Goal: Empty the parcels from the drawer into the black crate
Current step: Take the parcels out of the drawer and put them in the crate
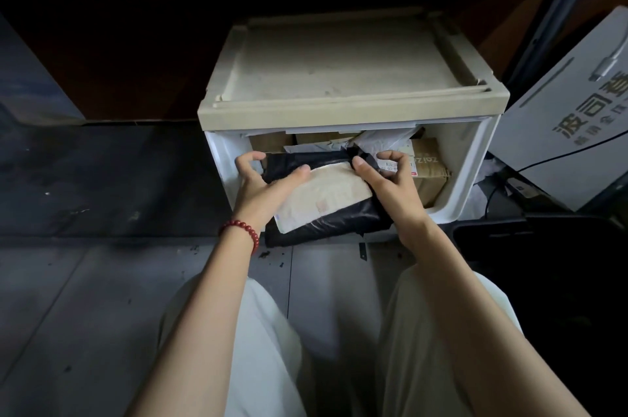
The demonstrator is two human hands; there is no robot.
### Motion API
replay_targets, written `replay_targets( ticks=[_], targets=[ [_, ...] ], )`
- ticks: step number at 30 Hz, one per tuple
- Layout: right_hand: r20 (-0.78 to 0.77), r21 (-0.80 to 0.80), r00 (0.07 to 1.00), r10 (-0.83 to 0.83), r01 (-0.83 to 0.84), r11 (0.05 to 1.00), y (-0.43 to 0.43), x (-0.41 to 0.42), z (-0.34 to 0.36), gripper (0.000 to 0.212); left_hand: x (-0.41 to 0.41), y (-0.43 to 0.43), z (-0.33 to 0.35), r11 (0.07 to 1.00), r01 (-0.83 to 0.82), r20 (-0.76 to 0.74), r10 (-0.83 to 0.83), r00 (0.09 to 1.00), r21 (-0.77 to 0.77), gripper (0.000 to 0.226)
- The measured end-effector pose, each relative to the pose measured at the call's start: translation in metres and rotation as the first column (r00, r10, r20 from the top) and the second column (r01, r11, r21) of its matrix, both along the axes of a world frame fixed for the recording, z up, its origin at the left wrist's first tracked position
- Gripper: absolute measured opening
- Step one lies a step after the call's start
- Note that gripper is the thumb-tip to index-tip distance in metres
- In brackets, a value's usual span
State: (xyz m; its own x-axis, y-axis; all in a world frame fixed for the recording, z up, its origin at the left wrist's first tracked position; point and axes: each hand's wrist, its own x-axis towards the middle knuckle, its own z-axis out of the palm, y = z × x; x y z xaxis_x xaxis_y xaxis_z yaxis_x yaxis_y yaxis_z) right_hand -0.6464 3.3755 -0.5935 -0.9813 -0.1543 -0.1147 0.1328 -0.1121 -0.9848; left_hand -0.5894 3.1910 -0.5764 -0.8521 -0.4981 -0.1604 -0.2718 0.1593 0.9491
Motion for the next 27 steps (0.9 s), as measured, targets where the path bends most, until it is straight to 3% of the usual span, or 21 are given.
replay_targets(
  ticks=[4, 7, 9, 11, 14, 16, 18, 20, 22, 24, 27],
  targets=[
    [0.071, 0.010, 0.997, 0.021, -0.022, 1.000, 0.001, 0.000, 0.005, 0.029, 0.001, -0.002, 0.001, 0.995, -0.020, -0.111, 0.010, 0.994, -0.094, 0.047],
    [0.107, -0.103, 0.984, 0.145, -0.134, 0.986, 0.004, 0.002, 0.006, 0.058, 0.004, -0.003, 0.004, 0.997, 0.046, -0.101, -0.053, 0.994, -0.068, 0.043],
    [0.071, -0.111, 0.966, 0.249, -0.240, 0.964, 0.006, 0.002, 0.005, 0.079, 0.006, -0.005, 0.007, 0.994, 0.109, -0.061, -0.109, 0.992, -0.003, 0.055],
    [-0.014, 0.005, 0.957, 0.290, -0.290, 0.957, 0.007, 0.002, 0.000, 0.085, 0.007, -0.008, 0.007, 0.983, 0.184, -0.007, -0.184, 0.983, 0.016, 0.081],
    [-0.066, 0.076, 0.969, 0.237, -0.232, 0.970, 0.006, 0.002, -0.005, 0.083, 0.007, -0.014, 0.004, 0.969, 0.247, 0.055, -0.247, 0.967, 0.001, 0.114],
    [-0.054, 0.052, 0.975, 0.214, -0.212, 0.976, 0.006, 0.003, -0.006, 0.072, 0.007, -0.018, 0.001, 0.957, 0.286, 0.076, -0.282, 0.956, -0.042, 0.121],
    [-0.016, 0.058, 0.979, 0.204, -0.203, 0.977, 0.006, 0.002, -0.006, 0.053, 0.007, -0.023, -0.002, 0.953, 0.290, 0.062, -0.285, 0.957, -0.093, 0.110],
    [0.012, 0.083, 0.981, 0.195, -0.195, 0.977, 0.007, 0.000, -0.006, 0.038, 0.008, -0.026, -0.005, 0.962, 0.249, 0.030, -0.247, 0.968, -0.108, 0.081],
    [-0.029, 0.207, 0.986, 0.166, -0.157, 0.966, 0.007, -0.001, -0.006, 0.024, 0.008, -0.026, -0.007, 0.966, 0.227, 0.031, -0.224, 0.974, -0.123, 0.050],
    [-0.103, 0.349, 0.986, 0.128, -0.085, 0.933, 0.007, -0.002, -0.008, 0.030, 0.009, -0.023, -0.006, 0.961, 0.234, 0.047, -0.229, 0.972, -0.147, 0.037],
    [-0.079, 0.342, 0.988, 0.130, -0.096, 0.935, 0.005, -0.003, -0.008, 0.047, 0.009, -0.018, -0.002, 0.966, 0.228, 0.063, -0.221, 0.973, -0.123, 0.034]
  ],
)
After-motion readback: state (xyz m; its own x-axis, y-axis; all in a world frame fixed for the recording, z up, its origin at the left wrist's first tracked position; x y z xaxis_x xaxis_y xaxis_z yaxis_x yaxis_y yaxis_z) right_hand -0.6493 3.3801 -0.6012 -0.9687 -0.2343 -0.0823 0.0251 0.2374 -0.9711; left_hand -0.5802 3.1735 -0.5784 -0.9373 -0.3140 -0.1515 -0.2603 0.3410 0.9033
